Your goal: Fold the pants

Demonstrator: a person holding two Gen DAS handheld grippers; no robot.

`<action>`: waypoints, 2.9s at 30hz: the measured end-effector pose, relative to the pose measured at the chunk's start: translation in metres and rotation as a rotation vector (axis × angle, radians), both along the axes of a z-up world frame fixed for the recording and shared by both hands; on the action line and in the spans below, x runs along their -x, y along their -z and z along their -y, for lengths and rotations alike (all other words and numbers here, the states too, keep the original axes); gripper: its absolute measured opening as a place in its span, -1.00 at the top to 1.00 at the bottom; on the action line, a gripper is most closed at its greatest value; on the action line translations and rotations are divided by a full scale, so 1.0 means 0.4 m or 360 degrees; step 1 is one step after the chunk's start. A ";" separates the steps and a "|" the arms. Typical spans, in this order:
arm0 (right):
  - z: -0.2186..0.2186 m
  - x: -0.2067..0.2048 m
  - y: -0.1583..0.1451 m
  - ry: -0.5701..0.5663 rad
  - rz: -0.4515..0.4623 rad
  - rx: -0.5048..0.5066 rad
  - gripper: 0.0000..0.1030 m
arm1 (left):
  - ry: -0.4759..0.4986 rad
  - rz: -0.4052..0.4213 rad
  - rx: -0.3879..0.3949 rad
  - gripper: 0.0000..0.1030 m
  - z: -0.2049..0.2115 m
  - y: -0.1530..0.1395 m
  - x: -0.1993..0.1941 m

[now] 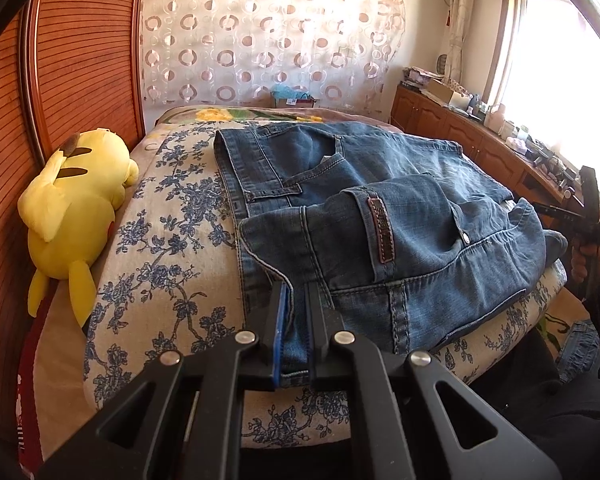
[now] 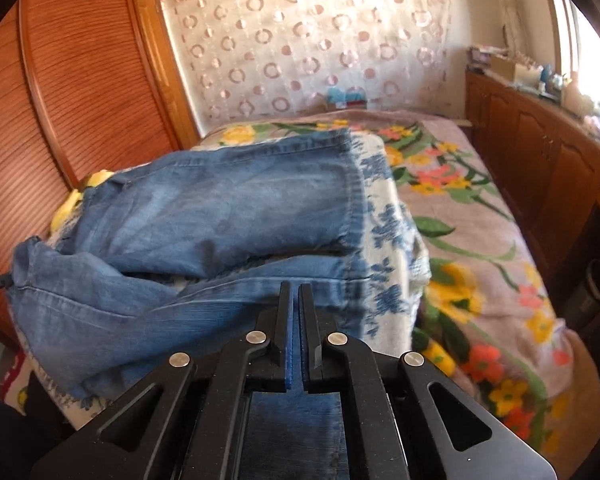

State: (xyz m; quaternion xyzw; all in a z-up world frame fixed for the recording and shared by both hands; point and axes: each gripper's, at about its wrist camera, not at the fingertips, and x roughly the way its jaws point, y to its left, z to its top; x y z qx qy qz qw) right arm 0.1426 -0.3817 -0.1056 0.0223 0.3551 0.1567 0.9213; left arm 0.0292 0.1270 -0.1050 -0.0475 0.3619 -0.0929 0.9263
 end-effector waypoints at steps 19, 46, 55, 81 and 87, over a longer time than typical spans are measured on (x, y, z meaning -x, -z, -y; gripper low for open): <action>0.004 -0.091 0.061 0.0112 -0.0213 -0.0030 0.27 | 0.0005 -0.0028 -0.0010 0.91 0.010 0.014 -0.004; 0.035 0.034 -0.037 0.0200 0.0057 -0.0012 0.95 | 0.0031 -0.0002 0.0012 0.94 0.015 0.002 0.009; 0.063 0.067 -0.122 0.0256 0.0193 -0.0003 0.97 | -0.0034 0.0260 0.0105 1.00 -0.029 -0.138 0.075; 0.088 0.120 -0.203 0.0271 0.0305 0.0003 0.98 | 0.0059 0.0178 0.0002 1.00 0.023 -0.113 0.090; 0.088 0.107 -0.084 0.0299 0.0143 0.0039 0.98 | 0.0149 0.0069 0.0017 0.99 0.069 -0.056 0.099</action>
